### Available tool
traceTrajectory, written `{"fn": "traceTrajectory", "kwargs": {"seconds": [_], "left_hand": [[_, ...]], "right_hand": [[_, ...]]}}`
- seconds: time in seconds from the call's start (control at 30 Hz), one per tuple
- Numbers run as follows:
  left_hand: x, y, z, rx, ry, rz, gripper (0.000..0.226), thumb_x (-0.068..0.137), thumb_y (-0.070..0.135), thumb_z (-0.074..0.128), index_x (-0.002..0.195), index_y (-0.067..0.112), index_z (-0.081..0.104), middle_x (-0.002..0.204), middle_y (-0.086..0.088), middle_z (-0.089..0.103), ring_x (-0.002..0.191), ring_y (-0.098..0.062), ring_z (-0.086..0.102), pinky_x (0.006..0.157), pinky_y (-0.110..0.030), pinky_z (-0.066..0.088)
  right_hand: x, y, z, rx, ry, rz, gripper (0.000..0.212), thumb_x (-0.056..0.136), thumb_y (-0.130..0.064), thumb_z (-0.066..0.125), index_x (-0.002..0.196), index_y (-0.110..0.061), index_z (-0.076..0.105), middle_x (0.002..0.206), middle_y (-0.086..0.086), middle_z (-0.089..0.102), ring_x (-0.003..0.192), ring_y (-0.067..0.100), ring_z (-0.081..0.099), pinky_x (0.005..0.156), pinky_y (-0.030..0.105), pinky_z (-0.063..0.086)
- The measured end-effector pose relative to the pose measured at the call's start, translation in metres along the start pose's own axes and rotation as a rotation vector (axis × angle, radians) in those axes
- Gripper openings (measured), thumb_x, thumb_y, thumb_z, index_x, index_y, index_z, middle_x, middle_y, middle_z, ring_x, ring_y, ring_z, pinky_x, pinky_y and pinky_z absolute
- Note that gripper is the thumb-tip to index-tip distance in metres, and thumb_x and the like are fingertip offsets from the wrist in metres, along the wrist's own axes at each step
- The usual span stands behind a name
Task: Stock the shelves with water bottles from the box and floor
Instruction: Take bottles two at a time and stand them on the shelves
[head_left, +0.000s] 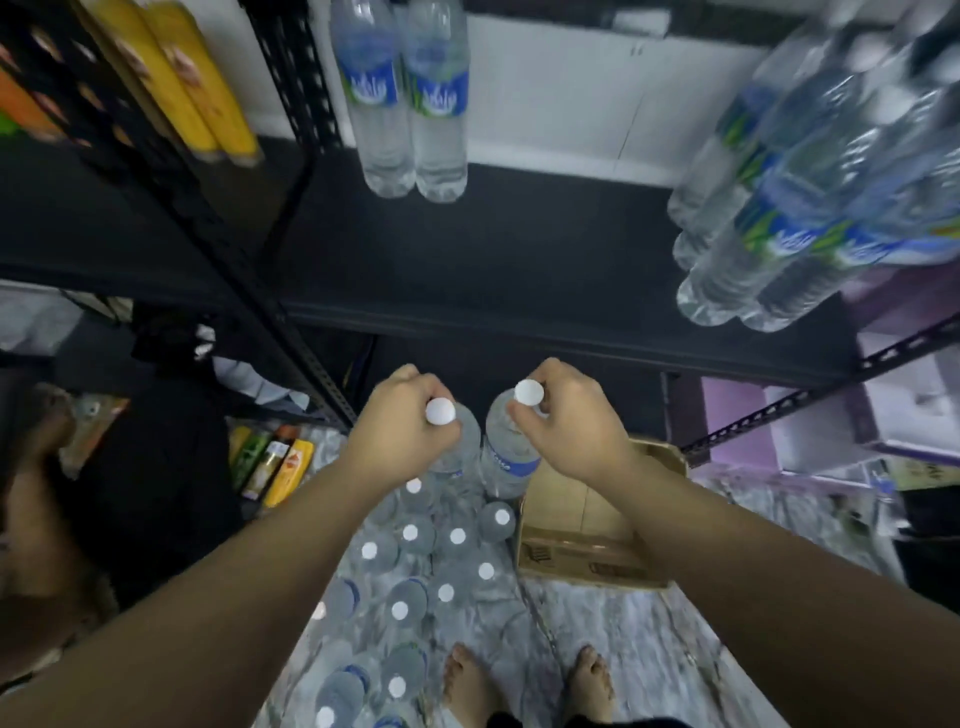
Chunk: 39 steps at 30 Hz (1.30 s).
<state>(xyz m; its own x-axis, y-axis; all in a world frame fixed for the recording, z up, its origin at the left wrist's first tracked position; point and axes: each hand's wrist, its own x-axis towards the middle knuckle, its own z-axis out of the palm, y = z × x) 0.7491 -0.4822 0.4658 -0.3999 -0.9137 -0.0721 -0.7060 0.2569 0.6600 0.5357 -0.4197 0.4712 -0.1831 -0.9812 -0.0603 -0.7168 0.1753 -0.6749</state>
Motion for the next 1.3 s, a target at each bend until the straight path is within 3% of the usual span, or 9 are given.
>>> {"fn": "traceTrajectory", "kwargs": {"seconds": [0.07,0.23,0.47,0.6,0.83,1.07,1.2,1.3], "left_hand": [[-0.001,0.029,-0.031,-0.001,0.019,0.028,0.013,0.074,0.014,0.078,0.083,0.017,0.070,0.085,0.005,0.052,0.074,-0.010,0.057,0.066,-0.029,0.040],[0.000,0.088,-0.096,0.015,0.092,0.107,0.013,0.072,0.017,0.080,0.079,0.021,0.071,0.084,0.005,0.057,0.074,-0.005,0.058,0.063,-0.017,0.037],[0.031,0.153,-0.162,0.063,0.167,0.212,0.015,0.074,0.023,0.081,0.075,0.027,0.067,0.082,0.012,0.059,0.075,-0.002,0.057,0.062,-0.017,0.036],[0.062,0.175,-0.180,0.104,0.223,0.211,0.016,0.074,0.027,0.084,0.078,0.021,0.071,0.077,0.009,0.066,0.074,-0.005,0.060,0.061,-0.024,0.045],[0.117,0.180,-0.188,0.088,0.253,0.134,0.017,0.074,0.029,0.084,0.075,0.020,0.070,0.070,0.004,0.069,0.066,-0.008,0.062,0.054,-0.025,0.042],[0.169,0.162,-0.174,0.127,0.222,0.107,0.012,0.075,0.023,0.079,0.077,0.014,0.072,0.077,0.000,0.071,0.076,-0.019,0.067,0.068,-0.036,0.056],[0.186,0.144,-0.169,0.110,0.207,0.109,0.010,0.078,0.019,0.080,0.086,0.016,0.075,0.087,0.003,0.067,0.088,-0.019,0.064,0.079,-0.032,0.052],[0.193,0.138,-0.166,0.041,0.227,0.105,0.017,0.080,0.019,0.083,0.096,0.017,0.076,0.092,0.006,0.065,0.090,-0.017,0.063,0.081,-0.030,0.048]], "right_hand": [[-0.003,-0.026,-0.031,0.008,0.017,-0.042,0.018,0.094,-0.026,0.068,0.089,-0.013,0.057,0.085,-0.003,0.059,0.075,0.013,0.057,0.061,0.030,0.041],[-0.006,-0.079,-0.098,0.000,0.081,-0.125,0.019,0.091,-0.032,0.070,0.092,-0.016,0.060,0.084,-0.007,0.061,0.077,0.011,0.059,0.064,0.032,0.047],[0.018,-0.125,-0.169,0.038,0.215,-0.250,0.023,0.089,-0.037,0.076,0.092,-0.019,0.062,0.077,-0.011,0.059,0.071,0.006,0.056,0.060,0.026,0.039],[0.049,-0.136,-0.193,0.066,0.235,-0.290,0.024,0.091,-0.038,0.075,0.093,-0.018,0.061,0.075,-0.011,0.057,0.070,0.008,0.055,0.059,0.027,0.037],[0.111,-0.136,-0.203,0.067,0.217,-0.285,0.022,0.091,-0.037,0.073,0.094,-0.019,0.061,0.077,-0.010,0.059,0.071,0.009,0.056,0.060,0.028,0.041],[0.169,-0.120,-0.187,0.027,0.114,-0.250,0.022,0.094,-0.038,0.072,0.102,-0.021,0.061,0.088,-0.008,0.061,0.077,0.009,0.056,0.064,0.028,0.041],[0.190,-0.103,-0.172,0.010,0.050,-0.242,0.019,0.095,-0.037,0.071,0.103,-0.023,0.062,0.093,-0.010,0.055,0.082,0.013,0.055,0.070,0.029,0.040],[0.202,-0.093,-0.166,-0.002,0.086,-0.243,0.027,0.096,-0.040,0.070,0.115,-0.022,0.064,0.104,-0.005,0.054,0.090,0.015,0.057,0.080,0.032,0.046]]}}
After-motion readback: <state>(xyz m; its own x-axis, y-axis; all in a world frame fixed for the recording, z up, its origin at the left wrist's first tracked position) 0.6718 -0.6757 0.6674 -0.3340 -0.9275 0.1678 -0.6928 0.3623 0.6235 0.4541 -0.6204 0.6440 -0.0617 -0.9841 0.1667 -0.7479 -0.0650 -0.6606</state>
